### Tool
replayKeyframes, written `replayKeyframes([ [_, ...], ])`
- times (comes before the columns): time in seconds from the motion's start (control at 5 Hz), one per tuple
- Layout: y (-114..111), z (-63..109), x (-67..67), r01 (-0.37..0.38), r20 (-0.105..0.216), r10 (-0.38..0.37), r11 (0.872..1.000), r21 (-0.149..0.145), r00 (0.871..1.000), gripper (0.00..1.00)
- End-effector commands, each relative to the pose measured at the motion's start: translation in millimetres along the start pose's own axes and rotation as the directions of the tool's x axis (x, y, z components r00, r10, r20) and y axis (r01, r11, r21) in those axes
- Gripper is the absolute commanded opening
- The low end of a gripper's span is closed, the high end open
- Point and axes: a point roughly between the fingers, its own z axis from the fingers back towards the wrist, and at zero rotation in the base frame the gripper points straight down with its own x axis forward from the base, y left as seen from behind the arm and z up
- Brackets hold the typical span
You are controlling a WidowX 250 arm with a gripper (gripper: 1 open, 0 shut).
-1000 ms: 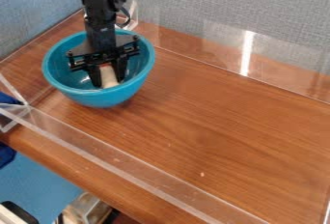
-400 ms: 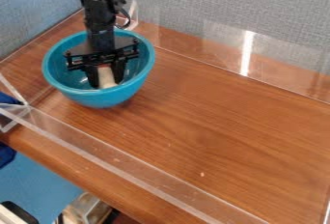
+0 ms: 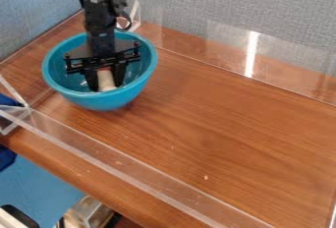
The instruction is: Remove the mushroom from inside the blue bowl and put it on the table
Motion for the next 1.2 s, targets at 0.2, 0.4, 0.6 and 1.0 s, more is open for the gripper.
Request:
replayKeyframes([
  [0.2,-8,25.0,-15.8,-0.011,0.039,0.012,1.0,-0.017,0.999,0.0],
  [0.4,-10,31.7,-24.1,-0.021,0.042,0.021,1.0,-0.013,0.999,0.0],
  [0.6,-6,36.1,-16.6,-0.075,0.047,0.075,0.997,-0.002,0.996,0.0],
  [1.0,-6,43.3,-16.9,-0.092,0.061,0.092,0.996,0.008,0.994,0.0],
])
